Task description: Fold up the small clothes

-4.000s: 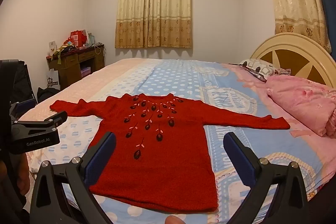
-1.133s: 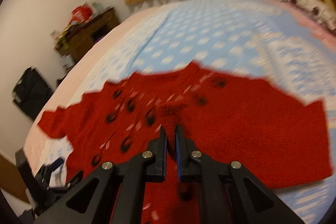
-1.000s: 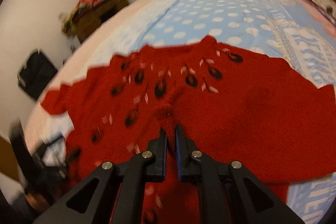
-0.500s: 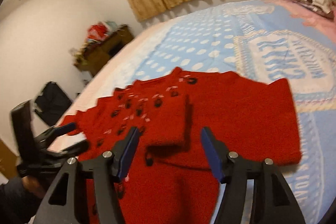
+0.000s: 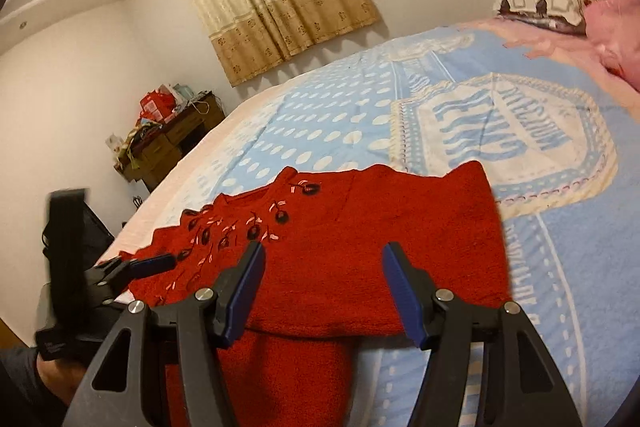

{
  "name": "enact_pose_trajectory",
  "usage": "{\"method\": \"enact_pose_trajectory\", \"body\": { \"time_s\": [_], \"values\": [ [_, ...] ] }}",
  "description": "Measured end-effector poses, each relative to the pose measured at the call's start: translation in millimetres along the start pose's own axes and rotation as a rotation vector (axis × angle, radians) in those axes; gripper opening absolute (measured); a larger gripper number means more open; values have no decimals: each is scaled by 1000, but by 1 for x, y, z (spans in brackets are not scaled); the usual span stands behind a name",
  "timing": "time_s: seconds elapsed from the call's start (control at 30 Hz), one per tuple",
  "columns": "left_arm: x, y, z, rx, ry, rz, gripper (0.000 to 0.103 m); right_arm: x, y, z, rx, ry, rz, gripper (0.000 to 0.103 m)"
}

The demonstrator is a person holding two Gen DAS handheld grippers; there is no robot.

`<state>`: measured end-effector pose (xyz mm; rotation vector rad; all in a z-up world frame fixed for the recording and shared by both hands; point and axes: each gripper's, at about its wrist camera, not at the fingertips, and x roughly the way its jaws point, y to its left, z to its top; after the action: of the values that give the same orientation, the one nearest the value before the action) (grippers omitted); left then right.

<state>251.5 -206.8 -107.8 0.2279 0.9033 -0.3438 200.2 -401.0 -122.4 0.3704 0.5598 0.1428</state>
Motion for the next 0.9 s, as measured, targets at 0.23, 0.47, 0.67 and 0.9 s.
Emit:
{"method": "enact_pose_trajectory", "body": {
  "time_s": [0.23, 0.47, 0.67, 0.9],
  "values": [
    [19, 26, -5, -80, 50, 0, 87, 3, -5, -5, 10, 14, -14, 62],
    [26, 41, -3, -135, 66, -59, 84, 5, 2, -9, -23, 15, -40, 62],
    [27, 45, -1, -153, 57, -111, 68, 7, 7, -12, -59, 20, -51, 62],
    [16, 40, 11, -108, 1, -145, 7, 3, 10, -10, -69, -1, -59, 62]
  ]
}}
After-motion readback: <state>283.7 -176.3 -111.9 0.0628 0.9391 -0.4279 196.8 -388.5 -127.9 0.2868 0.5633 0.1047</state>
